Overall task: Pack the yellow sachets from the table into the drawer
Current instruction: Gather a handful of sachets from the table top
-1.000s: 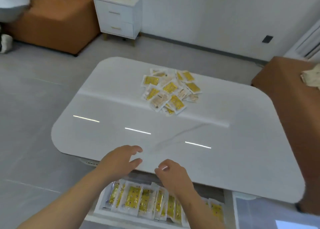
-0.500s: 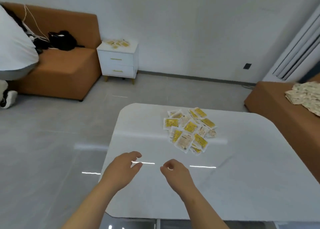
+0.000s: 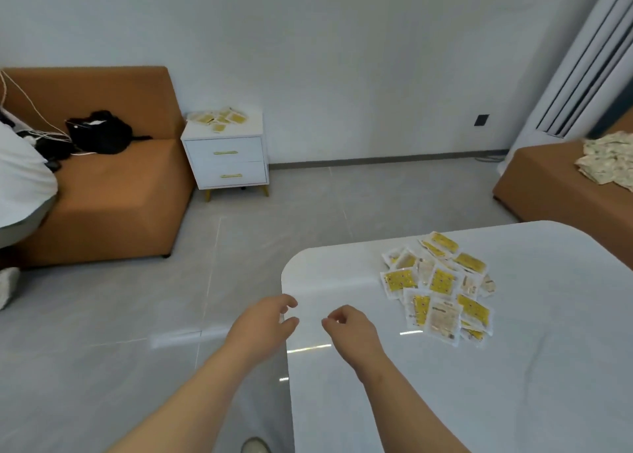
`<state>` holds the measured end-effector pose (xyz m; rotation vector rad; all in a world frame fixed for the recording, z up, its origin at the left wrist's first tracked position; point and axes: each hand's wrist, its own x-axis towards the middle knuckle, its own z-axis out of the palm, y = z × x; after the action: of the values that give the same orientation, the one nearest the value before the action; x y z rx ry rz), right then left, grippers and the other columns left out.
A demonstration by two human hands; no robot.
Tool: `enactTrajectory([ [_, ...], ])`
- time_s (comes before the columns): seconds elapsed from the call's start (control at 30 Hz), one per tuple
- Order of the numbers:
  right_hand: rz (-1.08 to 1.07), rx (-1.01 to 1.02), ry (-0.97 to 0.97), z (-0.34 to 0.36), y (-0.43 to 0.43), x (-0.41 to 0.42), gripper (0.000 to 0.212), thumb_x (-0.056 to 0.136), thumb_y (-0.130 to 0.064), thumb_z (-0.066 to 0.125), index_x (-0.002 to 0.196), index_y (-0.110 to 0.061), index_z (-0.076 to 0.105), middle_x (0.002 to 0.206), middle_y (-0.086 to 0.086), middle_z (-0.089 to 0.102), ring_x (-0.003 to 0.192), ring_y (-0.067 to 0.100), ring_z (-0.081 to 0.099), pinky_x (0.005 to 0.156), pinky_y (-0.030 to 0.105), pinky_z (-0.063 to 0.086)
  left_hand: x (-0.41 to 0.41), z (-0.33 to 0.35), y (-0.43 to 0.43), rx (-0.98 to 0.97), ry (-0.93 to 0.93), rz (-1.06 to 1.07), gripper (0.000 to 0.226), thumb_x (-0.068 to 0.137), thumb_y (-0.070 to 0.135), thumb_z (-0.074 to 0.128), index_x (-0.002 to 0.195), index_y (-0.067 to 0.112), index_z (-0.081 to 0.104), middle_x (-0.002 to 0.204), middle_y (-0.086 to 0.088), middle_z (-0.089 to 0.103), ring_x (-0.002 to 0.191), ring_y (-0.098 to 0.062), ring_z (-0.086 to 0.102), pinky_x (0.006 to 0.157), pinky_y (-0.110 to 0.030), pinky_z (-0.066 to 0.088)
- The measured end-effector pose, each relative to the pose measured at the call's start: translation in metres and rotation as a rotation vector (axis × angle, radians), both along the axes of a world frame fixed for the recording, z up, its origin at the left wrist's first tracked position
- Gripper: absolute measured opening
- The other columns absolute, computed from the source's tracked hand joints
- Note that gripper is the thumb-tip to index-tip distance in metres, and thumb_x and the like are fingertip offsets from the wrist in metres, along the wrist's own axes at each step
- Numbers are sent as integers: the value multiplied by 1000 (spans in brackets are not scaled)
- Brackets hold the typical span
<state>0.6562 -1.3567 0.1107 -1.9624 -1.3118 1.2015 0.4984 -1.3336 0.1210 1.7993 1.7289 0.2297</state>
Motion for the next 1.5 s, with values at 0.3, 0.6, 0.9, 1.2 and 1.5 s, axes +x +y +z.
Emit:
enactTrajectory([
  [0.3,-94,15,31,19,215,-81,28,89,-25,49,116,-16,54,98,-5,52,91,15,52,78,25,41,-80,22,229,2,22,-75,30,92,28,53,122,24,54,109,5,55,94,-13,54,86,-25,45],
  [0.6,-92,32,-61,19,420,-129,26,91,-26,48,114,-16,53,100,-3,54,91,15,52,77,25,40,-117,16,446,42,-15,-131,30,92,30,54,121,25,55,115,4,58,100,-13,57,90,-27,46],
  [0.9,-109,6,-33,30,666,-190,25,91,-24,49,114,-16,53,99,-5,51,90,13,52,79,25,43,-182,17,689,28,-38,-82,27,91,30,53,118,28,56,115,7,60,101,-11,57,88,-25,46],
  [1.2,-5,-24,-9,2,899,-221,22,92,-20,47,112,-13,53,98,-2,50,91,14,51,82,27,44,-226,-7,918,-11,-37,2,23,92,27,52,114,27,56,110,7,56,102,-12,55,87,-25,44],
  [1.5,195,-104,-39,-19,1132,-269,29,91,-21,48,119,-12,51,98,-2,51,86,13,51,79,25,42,-285,-27,1116,-85,-29,176,29,93,29,52,121,25,55,115,4,56,97,-12,55,86,-26,46],
])
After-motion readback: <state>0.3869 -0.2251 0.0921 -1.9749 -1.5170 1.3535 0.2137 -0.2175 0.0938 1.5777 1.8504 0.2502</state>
